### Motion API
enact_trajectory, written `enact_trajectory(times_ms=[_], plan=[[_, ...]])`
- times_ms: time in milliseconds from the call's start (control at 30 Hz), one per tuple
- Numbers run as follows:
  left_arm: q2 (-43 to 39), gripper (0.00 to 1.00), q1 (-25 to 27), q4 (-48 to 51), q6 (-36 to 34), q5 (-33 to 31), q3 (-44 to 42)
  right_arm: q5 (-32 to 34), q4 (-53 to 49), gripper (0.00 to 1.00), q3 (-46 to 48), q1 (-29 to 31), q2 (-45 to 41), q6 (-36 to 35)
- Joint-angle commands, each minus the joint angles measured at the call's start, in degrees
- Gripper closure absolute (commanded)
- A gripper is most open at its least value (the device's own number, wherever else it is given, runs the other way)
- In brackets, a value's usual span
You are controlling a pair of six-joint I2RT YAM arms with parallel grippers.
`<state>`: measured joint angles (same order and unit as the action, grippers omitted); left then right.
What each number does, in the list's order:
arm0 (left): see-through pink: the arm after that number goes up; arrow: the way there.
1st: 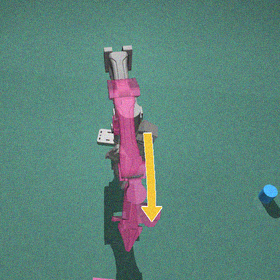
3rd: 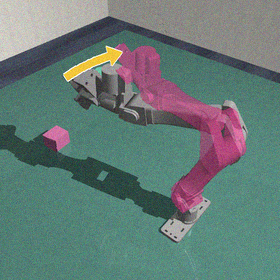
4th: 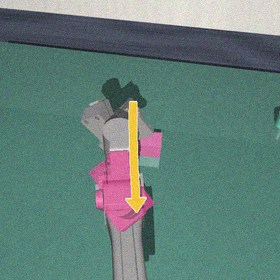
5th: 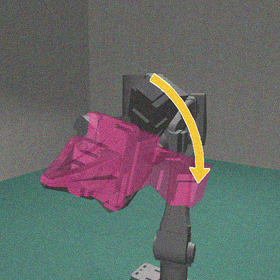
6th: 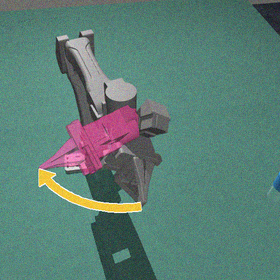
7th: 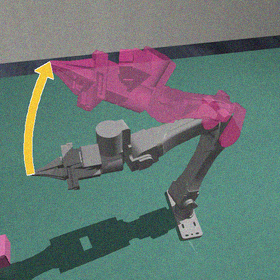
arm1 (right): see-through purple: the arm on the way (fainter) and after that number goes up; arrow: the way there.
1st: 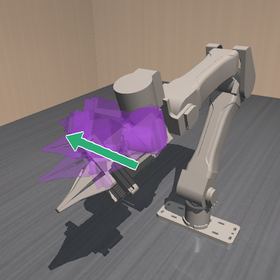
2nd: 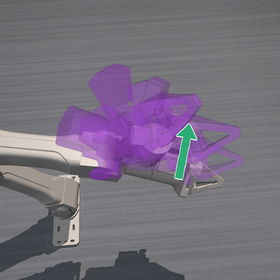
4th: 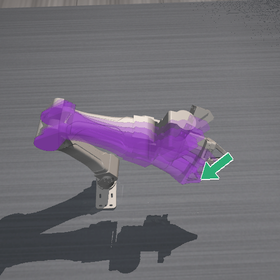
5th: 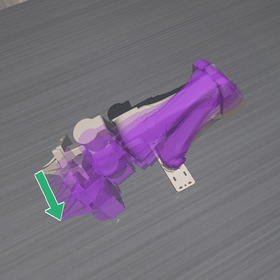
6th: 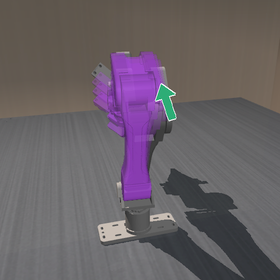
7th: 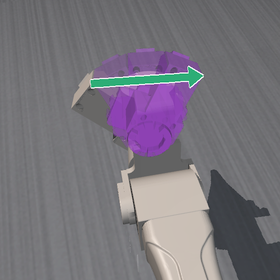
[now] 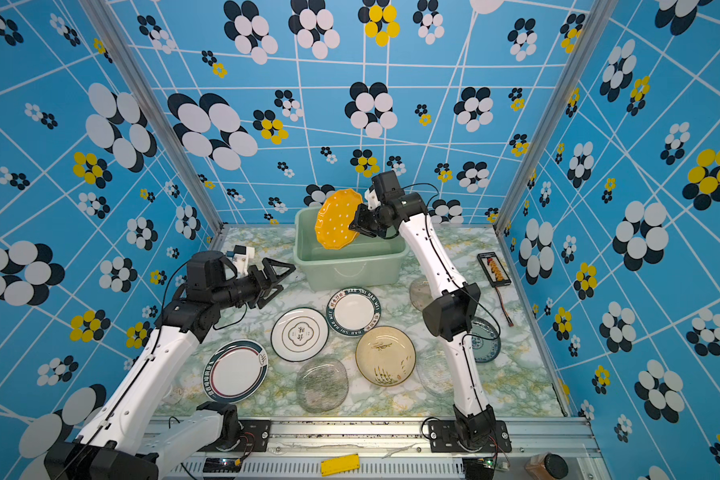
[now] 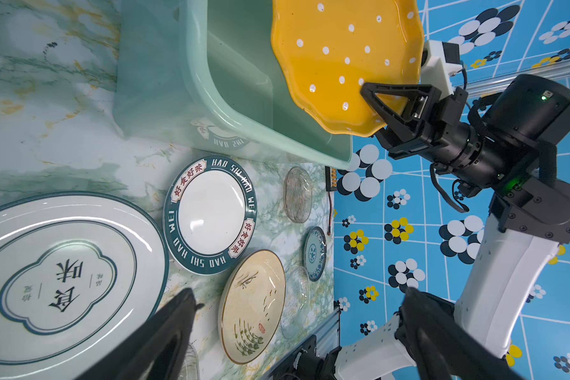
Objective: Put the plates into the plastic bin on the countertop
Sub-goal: 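Lift the yellow dotted plate with the right gripper toward the green bin, then lower the yellow plate into the green bin with the right gripper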
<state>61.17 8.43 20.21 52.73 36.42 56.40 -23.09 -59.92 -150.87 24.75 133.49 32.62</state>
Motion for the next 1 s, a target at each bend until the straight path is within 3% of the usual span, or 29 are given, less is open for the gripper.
enact_trajectory(times_ms=[0,567,967], plan=[[1.13,0.01,1.53,2.11,-1.87,-3.55,3.05,-2.66,5.88,1.0,-2.64,0.21,-1.16,-5.19],[-0.68,0.01,4.11,9.76,-3.34,-6.72,2.55,-6.63,16.53,1.0,1.72,0.95,5.36,-6.07],[0.36,0.01,4.24,10.12,-4.21,-7.23,3.79,-7.54,16.15,1.0,1.78,1.87,9.58,-8.25]])
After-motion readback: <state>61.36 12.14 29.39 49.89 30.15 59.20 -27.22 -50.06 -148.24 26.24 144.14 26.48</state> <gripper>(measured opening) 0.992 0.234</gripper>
